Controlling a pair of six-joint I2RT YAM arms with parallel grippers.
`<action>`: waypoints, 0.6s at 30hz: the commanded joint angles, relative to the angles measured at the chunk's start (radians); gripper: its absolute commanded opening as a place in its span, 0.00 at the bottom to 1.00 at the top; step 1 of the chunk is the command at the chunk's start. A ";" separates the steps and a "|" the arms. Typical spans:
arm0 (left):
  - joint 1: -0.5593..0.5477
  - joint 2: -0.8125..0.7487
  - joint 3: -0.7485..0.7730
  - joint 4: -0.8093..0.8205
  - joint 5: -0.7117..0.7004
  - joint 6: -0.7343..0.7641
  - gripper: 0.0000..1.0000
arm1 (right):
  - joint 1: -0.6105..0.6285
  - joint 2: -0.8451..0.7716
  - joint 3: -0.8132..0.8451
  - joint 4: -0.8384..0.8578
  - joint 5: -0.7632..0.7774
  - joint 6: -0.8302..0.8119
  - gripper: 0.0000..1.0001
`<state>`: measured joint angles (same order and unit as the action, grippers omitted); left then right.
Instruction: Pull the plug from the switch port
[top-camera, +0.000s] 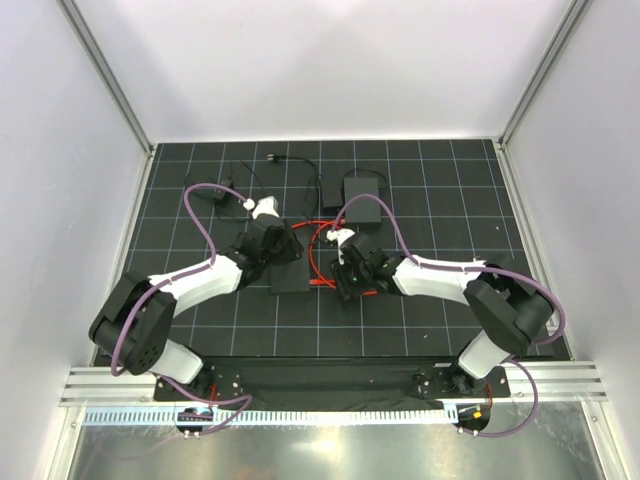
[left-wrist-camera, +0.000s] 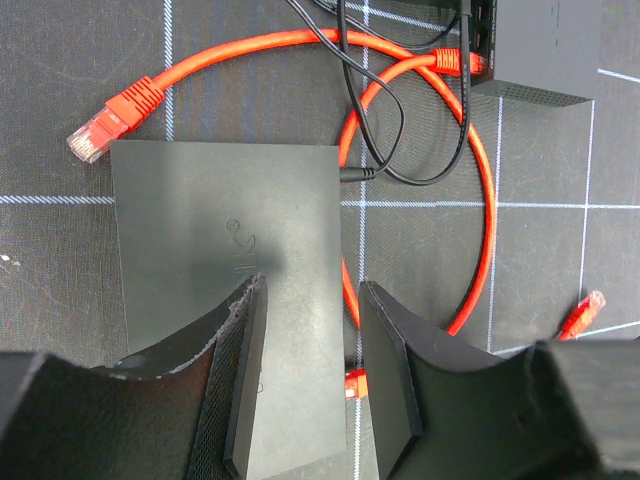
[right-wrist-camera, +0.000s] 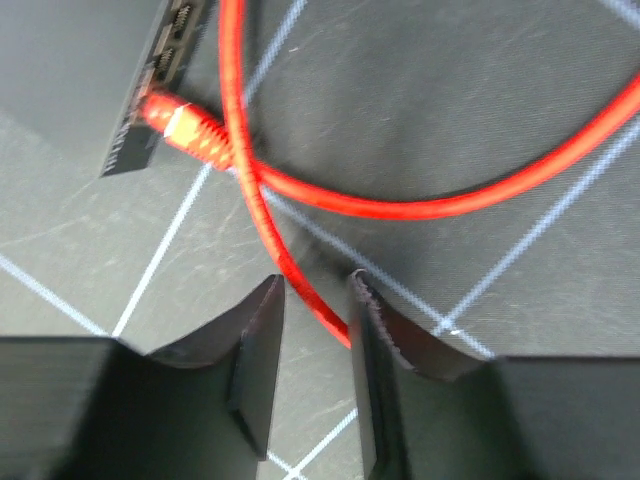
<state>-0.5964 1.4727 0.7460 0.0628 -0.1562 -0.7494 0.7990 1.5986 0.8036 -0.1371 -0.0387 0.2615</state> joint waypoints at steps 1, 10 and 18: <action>-0.005 0.006 0.029 0.042 0.000 0.021 0.46 | 0.008 0.004 0.040 0.007 0.115 -0.016 0.36; -0.005 0.014 0.032 0.042 0.003 0.021 0.46 | 0.008 -0.049 0.061 -0.001 0.350 -0.017 0.01; -0.005 0.012 0.033 0.042 0.004 0.021 0.46 | -0.033 0.096 0.291 -0.099 0.580 -0.125 0.01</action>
<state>-0.5964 1.4841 0.7460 0.0628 -0.1555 -0.7490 0.8013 1.6501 0.9874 -0.2569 0.3595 0.1890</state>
